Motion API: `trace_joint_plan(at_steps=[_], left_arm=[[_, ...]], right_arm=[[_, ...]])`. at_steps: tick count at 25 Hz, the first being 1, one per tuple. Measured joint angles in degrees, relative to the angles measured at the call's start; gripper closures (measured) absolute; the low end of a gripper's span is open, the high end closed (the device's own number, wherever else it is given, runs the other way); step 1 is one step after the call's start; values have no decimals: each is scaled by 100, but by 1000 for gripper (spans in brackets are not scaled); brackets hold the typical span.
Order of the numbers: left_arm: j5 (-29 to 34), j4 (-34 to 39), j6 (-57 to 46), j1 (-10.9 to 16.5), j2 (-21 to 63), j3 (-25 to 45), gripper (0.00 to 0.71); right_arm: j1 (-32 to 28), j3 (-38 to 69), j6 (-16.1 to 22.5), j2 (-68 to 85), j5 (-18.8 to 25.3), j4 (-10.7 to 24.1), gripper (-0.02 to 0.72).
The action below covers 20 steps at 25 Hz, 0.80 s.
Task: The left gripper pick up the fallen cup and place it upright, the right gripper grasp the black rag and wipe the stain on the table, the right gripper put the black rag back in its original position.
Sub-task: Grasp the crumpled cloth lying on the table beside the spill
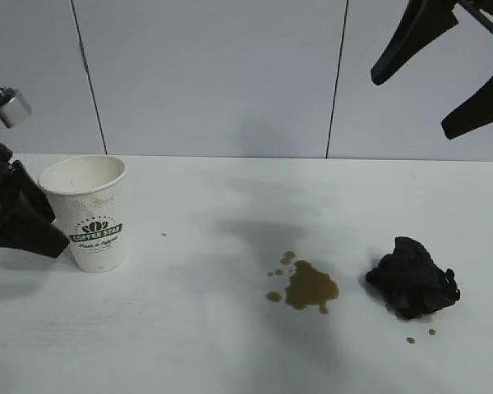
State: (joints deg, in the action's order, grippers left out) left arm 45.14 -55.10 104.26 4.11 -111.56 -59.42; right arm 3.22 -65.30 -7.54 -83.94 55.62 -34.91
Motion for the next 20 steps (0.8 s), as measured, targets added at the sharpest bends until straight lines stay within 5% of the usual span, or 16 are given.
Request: trace_joint_plan(at_steps=[5, 9, 15, 20], left_arm=[[-824, 1513, -2509, 75, 807, 0, 161], [-1529, 2335, -3989, 408, 1853, 0, 184], [-2922, 2452, -5135, 1194, 3481, 5, 246], [-3149, 2110, -5424, 1587, 4859, 22, 256]], right_arm=[[0, 0, 0, 0, -14, 2, 147], [0, 0, 0, 0, -17, 13, 147], [0, 0, -42, 0, -27, 18, 147], [0, 0, -108, 0, -30, 18, 147]])
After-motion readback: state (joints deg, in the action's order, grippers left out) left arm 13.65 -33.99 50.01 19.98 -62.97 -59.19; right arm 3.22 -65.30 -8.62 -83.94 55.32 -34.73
